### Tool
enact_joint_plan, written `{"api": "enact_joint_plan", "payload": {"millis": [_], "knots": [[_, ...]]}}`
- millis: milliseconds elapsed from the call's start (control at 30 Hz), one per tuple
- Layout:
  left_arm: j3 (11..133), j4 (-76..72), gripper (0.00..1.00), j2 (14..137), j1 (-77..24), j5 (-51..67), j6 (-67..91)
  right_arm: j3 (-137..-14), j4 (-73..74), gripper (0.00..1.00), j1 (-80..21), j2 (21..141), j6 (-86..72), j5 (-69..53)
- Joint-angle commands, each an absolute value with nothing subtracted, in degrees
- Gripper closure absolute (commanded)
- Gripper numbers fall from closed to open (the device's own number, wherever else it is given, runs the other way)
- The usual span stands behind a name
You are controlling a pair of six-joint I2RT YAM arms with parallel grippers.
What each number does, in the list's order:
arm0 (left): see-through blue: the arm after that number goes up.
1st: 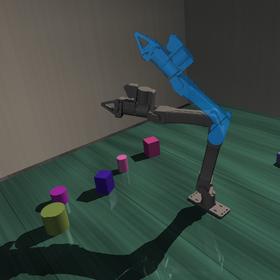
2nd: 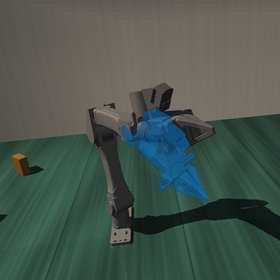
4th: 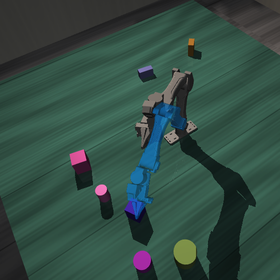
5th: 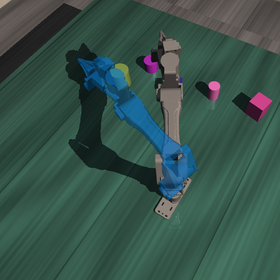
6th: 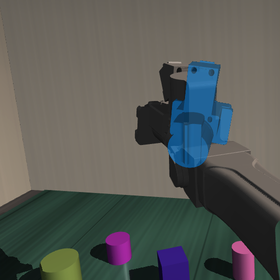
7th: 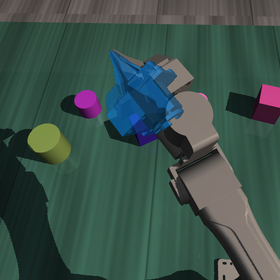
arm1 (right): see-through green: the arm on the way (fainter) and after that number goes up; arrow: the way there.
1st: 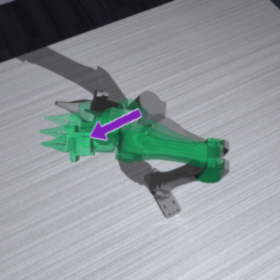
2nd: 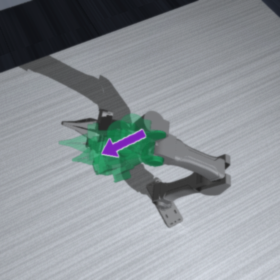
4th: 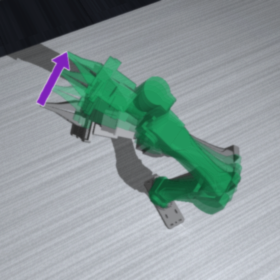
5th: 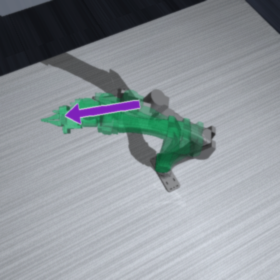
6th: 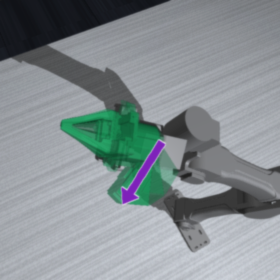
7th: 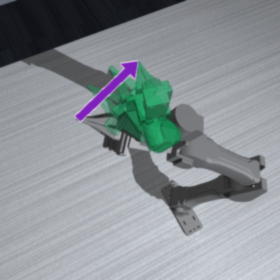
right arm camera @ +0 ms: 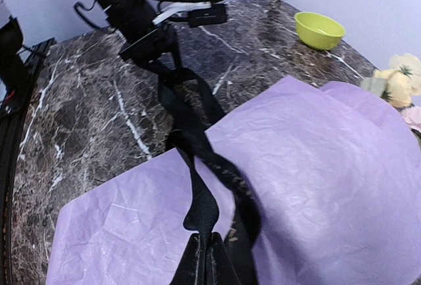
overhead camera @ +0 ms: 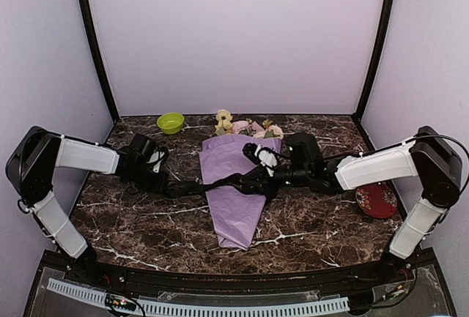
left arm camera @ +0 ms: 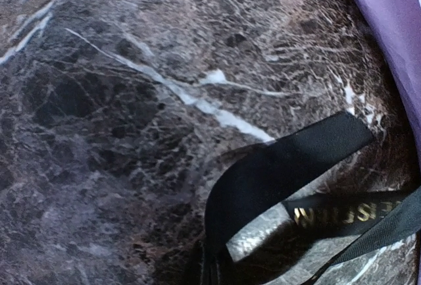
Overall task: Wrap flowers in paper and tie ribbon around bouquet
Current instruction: Cross the ribbon over the folded bouquet.
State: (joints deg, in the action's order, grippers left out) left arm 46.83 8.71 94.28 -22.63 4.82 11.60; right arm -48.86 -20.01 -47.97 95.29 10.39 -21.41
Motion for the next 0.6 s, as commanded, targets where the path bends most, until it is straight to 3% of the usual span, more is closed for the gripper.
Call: {"api": "enact_joint_plan", "payload": {"millis": [0,233,567], "knots": [[47.1,5.5,1.0,91.8,-20.9,-0.9,12.6,-50.3,-27.6,1.0,-42.8,93.2,0.3,-22.1],[42.6,0.9,1.0,86.9,-18.6,-5.7,14.1,-45.1,-40.7,1.0,-30.6,92.6,-19.0,-26.4],[38.1,-0.7,1.0,83.4,-15.3,-6.0,14.7,-33.8,-51.0,1.0,-19.2,91.8,-37.1,-23.5]]}}
